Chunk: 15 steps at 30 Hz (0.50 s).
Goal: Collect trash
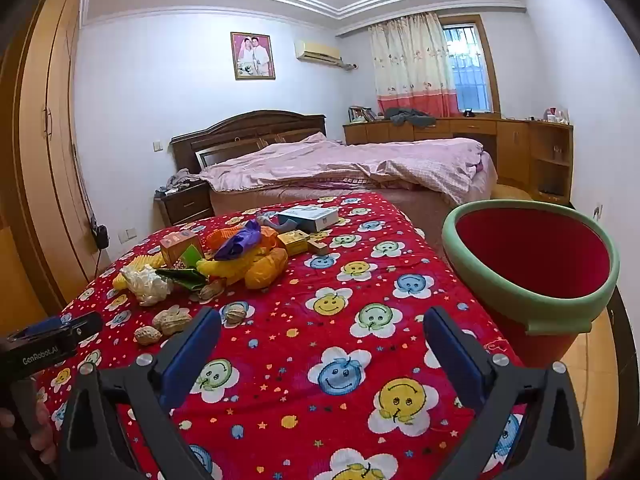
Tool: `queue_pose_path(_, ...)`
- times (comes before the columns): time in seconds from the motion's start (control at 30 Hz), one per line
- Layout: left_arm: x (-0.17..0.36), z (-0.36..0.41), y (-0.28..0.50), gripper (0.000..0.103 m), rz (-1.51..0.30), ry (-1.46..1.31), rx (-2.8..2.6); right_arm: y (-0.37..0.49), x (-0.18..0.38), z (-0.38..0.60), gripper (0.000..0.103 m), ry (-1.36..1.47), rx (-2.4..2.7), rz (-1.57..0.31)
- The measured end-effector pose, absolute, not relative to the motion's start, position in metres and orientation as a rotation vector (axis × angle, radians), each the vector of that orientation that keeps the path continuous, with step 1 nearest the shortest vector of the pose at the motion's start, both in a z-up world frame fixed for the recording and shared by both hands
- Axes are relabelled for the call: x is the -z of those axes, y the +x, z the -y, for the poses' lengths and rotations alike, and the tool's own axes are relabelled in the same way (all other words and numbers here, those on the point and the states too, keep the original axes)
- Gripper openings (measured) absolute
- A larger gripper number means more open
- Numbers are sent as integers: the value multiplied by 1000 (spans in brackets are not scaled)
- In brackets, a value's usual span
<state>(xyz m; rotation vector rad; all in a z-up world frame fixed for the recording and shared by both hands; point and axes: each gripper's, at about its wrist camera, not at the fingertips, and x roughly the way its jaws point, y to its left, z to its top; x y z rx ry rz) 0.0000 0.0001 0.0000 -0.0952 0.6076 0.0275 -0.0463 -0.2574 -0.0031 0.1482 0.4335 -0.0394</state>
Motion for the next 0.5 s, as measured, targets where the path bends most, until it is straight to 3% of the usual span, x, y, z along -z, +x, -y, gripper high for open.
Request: queue_pose_path(0.5, 1, -1, -2, 98, -606, -96, -29, -44, 8, 257, 103, 137, 57, -448)
